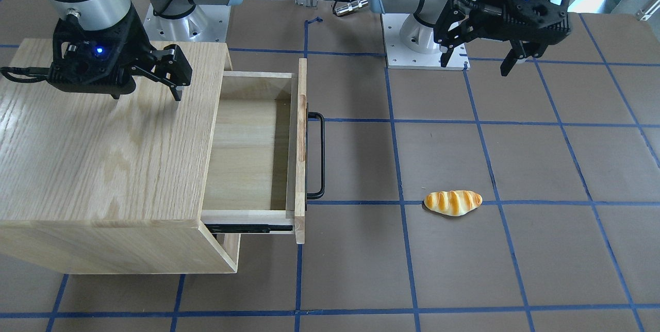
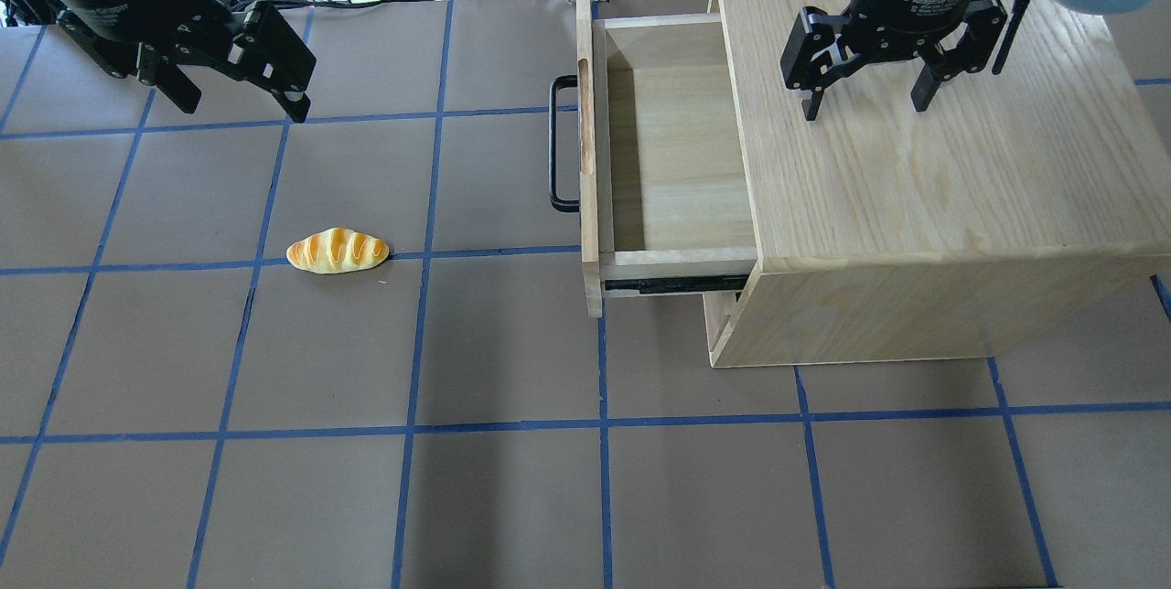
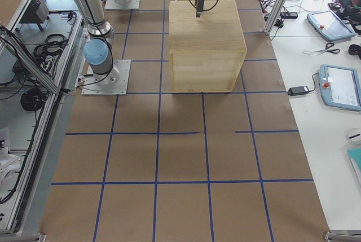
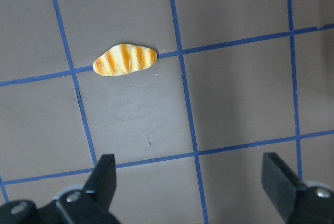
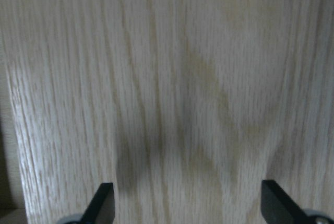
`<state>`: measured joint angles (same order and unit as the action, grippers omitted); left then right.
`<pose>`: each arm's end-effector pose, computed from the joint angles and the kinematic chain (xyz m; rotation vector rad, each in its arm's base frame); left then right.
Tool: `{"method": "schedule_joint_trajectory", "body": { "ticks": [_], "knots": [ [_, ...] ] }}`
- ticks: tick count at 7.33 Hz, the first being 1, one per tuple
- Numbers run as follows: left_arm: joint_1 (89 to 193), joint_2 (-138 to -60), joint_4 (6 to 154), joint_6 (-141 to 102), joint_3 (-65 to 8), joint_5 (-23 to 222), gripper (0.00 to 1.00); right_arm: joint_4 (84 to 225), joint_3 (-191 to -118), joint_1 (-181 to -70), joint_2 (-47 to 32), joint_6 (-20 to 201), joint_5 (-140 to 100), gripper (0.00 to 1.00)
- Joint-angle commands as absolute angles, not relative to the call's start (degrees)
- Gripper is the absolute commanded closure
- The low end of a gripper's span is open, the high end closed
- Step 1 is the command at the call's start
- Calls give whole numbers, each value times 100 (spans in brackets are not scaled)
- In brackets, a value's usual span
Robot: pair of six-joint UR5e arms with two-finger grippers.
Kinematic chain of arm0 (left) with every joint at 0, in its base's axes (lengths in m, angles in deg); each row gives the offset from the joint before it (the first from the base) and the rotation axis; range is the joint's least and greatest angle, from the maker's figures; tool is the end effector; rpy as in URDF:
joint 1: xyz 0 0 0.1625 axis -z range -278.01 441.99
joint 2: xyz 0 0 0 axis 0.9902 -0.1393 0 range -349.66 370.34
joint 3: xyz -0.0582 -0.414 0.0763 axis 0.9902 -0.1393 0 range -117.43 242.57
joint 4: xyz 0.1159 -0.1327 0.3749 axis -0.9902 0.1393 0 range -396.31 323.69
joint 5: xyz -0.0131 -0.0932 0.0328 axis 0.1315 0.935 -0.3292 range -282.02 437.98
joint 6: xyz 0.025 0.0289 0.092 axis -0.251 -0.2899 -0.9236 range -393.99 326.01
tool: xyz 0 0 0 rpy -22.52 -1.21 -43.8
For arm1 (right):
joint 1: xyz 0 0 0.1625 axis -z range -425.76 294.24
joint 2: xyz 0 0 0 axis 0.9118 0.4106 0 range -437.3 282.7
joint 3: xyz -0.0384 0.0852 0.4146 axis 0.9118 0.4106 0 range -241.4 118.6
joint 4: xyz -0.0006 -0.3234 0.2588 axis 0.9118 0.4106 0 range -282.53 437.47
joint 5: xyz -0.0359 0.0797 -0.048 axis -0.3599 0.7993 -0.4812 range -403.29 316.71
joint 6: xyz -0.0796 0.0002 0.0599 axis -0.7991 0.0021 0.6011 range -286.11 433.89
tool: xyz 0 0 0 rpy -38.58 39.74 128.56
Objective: Open upper drawer
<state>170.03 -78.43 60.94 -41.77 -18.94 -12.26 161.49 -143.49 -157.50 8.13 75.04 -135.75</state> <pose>-0.1163 -0.4856 0.5584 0.1588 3.1289 -0.0666 0.1449 -0.5162 0.5050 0.0177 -3.0968 -0.0695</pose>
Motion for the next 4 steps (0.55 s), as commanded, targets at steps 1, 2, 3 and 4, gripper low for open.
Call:
{"method": "schedule_joint_trajectory", "body": {
  "ticks": [1,2,3,4],
  "knots": [
    [17006,-7834,6028,-3891,-1934,-1237,0,16149,-14349,-15752,813,7504,-13576,0],
    [17006,-7843,6002,-3900,-1935,-1228,0,16149,-14358,-15752,813,7495,-13576,0],
    [17015,-7851,5949,-3900,-1943,-1228,0,16149,-14349,-15752,813,7504,-13576,0],
    [17015,-7843,5949,-3900,-1961,-1228,0,16149,-14349,-15752,813,7495,-13576,0]
  ]
}}
